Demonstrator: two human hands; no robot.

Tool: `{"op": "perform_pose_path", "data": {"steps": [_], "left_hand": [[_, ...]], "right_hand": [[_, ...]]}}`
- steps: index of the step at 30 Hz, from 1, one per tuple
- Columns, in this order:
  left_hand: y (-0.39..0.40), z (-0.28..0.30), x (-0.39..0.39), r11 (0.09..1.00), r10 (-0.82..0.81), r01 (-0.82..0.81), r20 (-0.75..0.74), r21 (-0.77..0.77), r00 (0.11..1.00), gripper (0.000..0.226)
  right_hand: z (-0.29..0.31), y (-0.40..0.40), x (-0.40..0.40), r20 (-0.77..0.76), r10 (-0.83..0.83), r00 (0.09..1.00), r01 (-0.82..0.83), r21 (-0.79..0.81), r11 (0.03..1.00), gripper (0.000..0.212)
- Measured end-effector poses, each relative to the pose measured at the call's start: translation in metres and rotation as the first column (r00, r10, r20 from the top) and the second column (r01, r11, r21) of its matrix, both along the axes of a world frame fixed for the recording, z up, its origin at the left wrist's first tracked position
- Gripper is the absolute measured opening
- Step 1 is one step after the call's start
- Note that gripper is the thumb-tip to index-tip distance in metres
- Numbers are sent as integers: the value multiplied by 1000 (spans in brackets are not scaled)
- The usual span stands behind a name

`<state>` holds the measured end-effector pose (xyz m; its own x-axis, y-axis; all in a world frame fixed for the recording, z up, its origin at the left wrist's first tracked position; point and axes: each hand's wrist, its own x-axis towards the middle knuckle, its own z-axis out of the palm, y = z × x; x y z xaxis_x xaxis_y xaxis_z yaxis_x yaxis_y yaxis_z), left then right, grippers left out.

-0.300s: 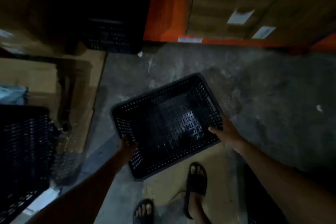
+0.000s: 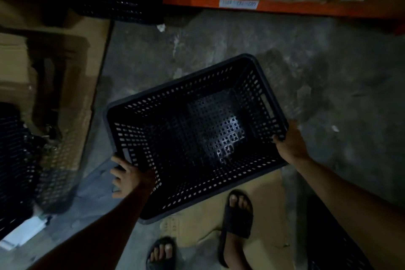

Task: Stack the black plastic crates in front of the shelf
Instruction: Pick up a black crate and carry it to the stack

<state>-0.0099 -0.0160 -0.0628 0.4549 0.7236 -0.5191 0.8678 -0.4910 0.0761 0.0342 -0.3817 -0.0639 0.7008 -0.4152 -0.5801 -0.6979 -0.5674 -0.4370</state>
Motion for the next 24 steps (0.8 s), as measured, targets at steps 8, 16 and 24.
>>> {"op": "perform_pose_path", "data": {"steps": [8, 16, 24], "left_hand": [[9, 26, 40, 996, -85, 83, 175, 20, 981, 46], [-59, 29, 164, 934, -304, 350, 341, -78, 889, 55], [-102, 5, 234, 881, -392, 461, 381, -107, 837, 57]], "right_hand": [[-4, -36, 22, 45, -186, 982, 184, 35, 982, 18], [11, -103, 35, 179, -528, 830, 525, 69, 849, 24], [-4, -161, 69, 168, -551, 817, 546, 81, 834, 22]]}}
